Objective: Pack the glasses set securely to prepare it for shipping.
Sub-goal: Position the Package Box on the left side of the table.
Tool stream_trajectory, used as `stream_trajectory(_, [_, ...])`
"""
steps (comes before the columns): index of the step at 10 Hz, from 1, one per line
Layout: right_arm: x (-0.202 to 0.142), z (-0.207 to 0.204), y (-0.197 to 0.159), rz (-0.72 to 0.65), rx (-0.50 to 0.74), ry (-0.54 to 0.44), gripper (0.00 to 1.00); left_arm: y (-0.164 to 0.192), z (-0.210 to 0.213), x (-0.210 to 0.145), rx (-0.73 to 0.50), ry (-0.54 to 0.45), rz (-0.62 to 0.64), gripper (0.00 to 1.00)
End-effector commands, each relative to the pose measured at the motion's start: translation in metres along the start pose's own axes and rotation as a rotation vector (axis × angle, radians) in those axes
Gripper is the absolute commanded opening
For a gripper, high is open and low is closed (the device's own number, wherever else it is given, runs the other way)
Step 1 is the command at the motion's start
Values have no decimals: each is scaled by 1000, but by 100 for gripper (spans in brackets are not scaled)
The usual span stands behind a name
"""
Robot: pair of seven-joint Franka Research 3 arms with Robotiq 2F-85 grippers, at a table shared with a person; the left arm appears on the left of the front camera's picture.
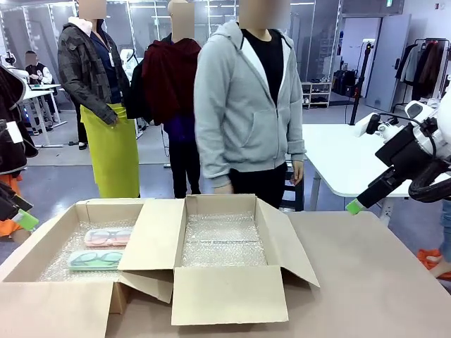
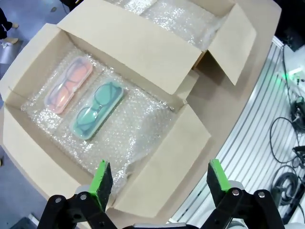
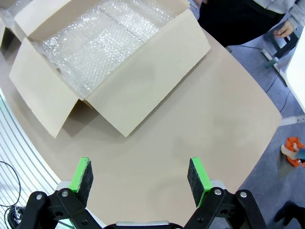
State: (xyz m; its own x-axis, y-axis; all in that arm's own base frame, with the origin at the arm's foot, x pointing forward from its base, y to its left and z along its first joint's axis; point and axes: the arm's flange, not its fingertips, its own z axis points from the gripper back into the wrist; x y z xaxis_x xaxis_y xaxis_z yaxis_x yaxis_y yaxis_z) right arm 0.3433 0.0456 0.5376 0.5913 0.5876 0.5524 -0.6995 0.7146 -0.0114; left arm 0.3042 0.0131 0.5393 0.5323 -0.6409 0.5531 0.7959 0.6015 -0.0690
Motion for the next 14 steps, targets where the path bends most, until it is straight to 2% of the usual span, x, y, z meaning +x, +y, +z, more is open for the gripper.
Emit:
stream_trajectory(1, [-1,0,2,1,0,5,100,1,0,1,19,10,3,100])
stream_trajectory(14, [-1,0,2,1,0,5,100,1,0,1,19,10,3,100])
